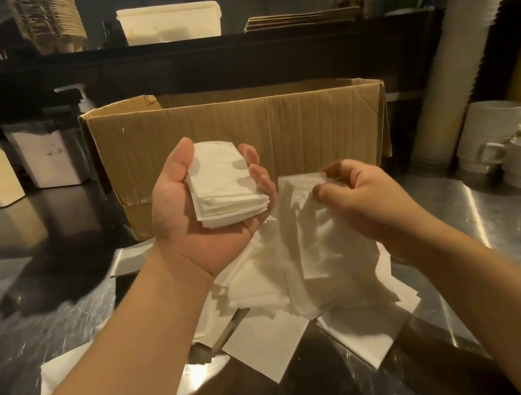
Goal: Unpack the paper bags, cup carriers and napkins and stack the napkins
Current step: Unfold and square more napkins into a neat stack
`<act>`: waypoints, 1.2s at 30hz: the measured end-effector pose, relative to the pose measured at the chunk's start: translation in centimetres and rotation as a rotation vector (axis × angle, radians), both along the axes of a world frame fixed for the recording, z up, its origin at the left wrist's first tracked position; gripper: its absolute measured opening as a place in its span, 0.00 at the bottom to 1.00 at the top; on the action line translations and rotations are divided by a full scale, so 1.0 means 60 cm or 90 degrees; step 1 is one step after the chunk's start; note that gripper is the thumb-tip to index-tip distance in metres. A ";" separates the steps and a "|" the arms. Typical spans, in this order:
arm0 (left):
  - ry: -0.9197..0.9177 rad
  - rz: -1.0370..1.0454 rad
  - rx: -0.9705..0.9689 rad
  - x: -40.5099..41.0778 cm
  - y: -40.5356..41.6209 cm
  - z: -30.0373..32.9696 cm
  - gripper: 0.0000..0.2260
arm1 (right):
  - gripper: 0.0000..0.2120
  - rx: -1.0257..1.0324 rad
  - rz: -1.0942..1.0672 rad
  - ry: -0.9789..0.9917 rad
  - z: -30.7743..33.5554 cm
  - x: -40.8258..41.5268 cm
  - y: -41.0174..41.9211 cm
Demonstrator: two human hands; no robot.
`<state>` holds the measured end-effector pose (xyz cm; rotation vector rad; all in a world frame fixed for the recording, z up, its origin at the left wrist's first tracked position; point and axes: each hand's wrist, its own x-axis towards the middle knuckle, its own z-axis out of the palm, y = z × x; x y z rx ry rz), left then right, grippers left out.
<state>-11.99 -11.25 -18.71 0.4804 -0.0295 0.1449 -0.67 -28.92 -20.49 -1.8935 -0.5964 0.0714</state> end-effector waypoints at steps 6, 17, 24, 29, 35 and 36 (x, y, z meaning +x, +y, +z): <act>0.033 0.027 0.010 0.005 -0.007 -0.002 0.25 | 0.18 -0.200 -0.015 -0.108 -0.005 0.001 0.000; 0.046 0.008 0.043 0.008 -0.009 -0.007 0.22 | 0.17 -0.406 0.189 -0.112 0.039 -0.001 -0.049; 0.066 0.002 0.067 0.013 -0.015 -0.011 0.22 | 0.18 -0.429 0.119 -0.131 0.042 0.006 -0.054; 0.082 -0.007 0.072 0.016 -0.018 -0.014 0.22 | 0.27 -0.450 0.095 -0.093 0.044 0.008 -0.055; 0.092 -0.022 0.092 0.016 -0.021 -0.016 0.22 | 0.16 -0.363 0.182 0.000 0.043 0.004 -0.054; 0.092 -0.023 0.092 0.016 -0.020 -0.016 0.22 | 0.13 -0.340 0.195 0.010 0.043 0.004 -0.054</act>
